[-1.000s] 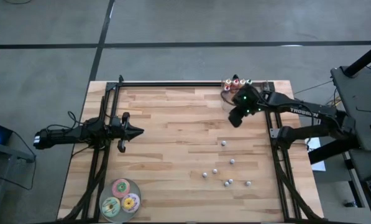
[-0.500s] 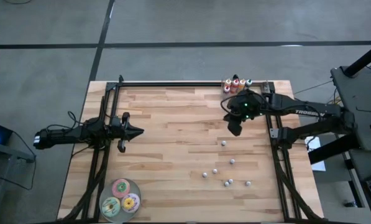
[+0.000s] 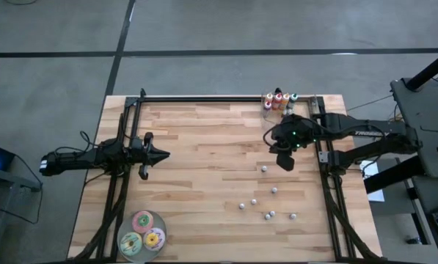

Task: Pick & Place food coloring
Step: Put the top small red food coloring bottle into the bin

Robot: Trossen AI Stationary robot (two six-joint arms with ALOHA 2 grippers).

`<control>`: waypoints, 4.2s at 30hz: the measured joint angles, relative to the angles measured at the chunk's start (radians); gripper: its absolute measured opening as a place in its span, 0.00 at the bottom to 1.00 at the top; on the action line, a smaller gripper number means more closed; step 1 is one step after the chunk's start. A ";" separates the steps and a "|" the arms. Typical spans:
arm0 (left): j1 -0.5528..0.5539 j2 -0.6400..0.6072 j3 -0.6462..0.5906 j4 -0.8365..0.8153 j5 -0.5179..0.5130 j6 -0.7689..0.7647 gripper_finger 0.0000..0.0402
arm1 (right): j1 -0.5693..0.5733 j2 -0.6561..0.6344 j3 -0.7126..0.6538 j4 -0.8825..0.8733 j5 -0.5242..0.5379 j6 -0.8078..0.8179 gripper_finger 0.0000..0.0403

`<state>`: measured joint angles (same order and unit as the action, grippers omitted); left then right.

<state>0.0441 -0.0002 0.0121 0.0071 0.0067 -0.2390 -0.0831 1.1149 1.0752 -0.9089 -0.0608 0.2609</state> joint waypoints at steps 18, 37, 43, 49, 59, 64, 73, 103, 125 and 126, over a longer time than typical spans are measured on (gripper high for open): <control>0.000 0.003 0.000 0.000 0.000 0.000 0.00 | 0.071 0.133 0.069 -0.056 0.003 -0.051 0.38; 0.000 0.004 0.000 0.000 0.000 0.000 0.00 | 0.070 0.293 -0.014 -0.038 0.011 -0.185 0.50; 0.000 0.004 0.000 0.000 0.000 0.000 0.00 | 0.070 0.302 -0.107 0.079 0.011 -0.186 0.50; 0.000 0.004 0.000 0.000 0.000 0.000 0.00 | 0.070 0.302 -0.187 0.141 0.066 -0.186 0.50; 0.000 0.004 0.000 0.000 0.000 0.000 0.00 | 0.070 0.302 -0.296 0.280 0.069 -0.186 0.50; 0.000 0.004 0.000 0.000 0.000 0.000 0.00 | 0.070 0.302 -0.317 0.317 0.069 -0.207 0.50; 0.000 0.004 0.000 0.000 0.000 0.000 0.00 | 0.070 0.302 -0.355 0.386 0.071 -0.213 0.50; 0.000 0.003 0.000 0.000 0.000 0.000 0.00 | 0.070 0.302 -0.384 0.445 0.052 -0.236 0.29; 0.000 0.004 0.000 0.000 0.000 0.000 0.00 | 0.070 0.321 -0.354 0.455 0.022 -0.181 0.15; 0.000 0.004 0.000 0.000 0.000 0.000 0.00 | 0.070 0.321 -0.341 0.454 0.022 -0.170 0.15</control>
<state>0.0441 0.0034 0.0124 0.0069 0.0063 -0.2391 -0.0132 1.4357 0.7340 -0.4547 -0.0387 0.0907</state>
